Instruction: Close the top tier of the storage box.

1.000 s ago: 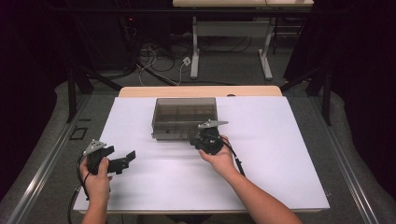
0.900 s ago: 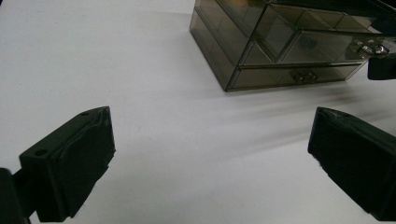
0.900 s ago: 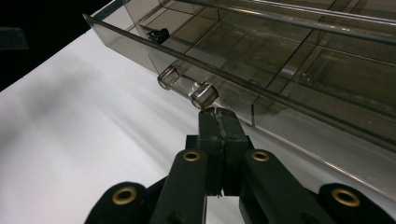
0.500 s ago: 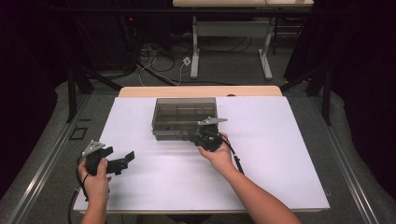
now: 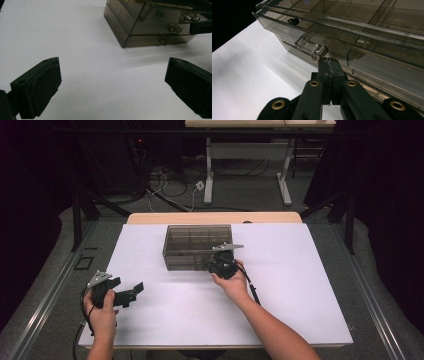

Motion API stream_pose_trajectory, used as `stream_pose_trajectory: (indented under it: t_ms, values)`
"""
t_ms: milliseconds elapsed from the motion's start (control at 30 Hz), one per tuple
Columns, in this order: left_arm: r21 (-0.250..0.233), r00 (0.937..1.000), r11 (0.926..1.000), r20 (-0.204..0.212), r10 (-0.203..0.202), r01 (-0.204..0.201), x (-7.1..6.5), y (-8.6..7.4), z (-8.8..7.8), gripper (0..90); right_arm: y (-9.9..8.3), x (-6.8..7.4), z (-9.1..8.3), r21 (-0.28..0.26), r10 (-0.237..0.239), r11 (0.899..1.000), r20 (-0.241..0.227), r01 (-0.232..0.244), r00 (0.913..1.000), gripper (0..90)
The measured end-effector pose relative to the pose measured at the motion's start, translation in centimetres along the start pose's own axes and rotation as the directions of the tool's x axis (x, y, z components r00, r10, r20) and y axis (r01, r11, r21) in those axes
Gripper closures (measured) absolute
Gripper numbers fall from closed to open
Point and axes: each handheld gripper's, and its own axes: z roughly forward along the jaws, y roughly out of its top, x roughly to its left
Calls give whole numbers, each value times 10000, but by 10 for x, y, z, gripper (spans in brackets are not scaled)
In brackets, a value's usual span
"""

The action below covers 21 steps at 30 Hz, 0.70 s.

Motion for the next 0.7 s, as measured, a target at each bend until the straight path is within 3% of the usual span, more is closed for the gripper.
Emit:
stream_pose_trajectory:
  t_ms: [700]
  values:
    - [13,9999,10000,37,-99,99,1,1,5,11,3,-2,6,-249,54,9997,179,-49,9998,867]
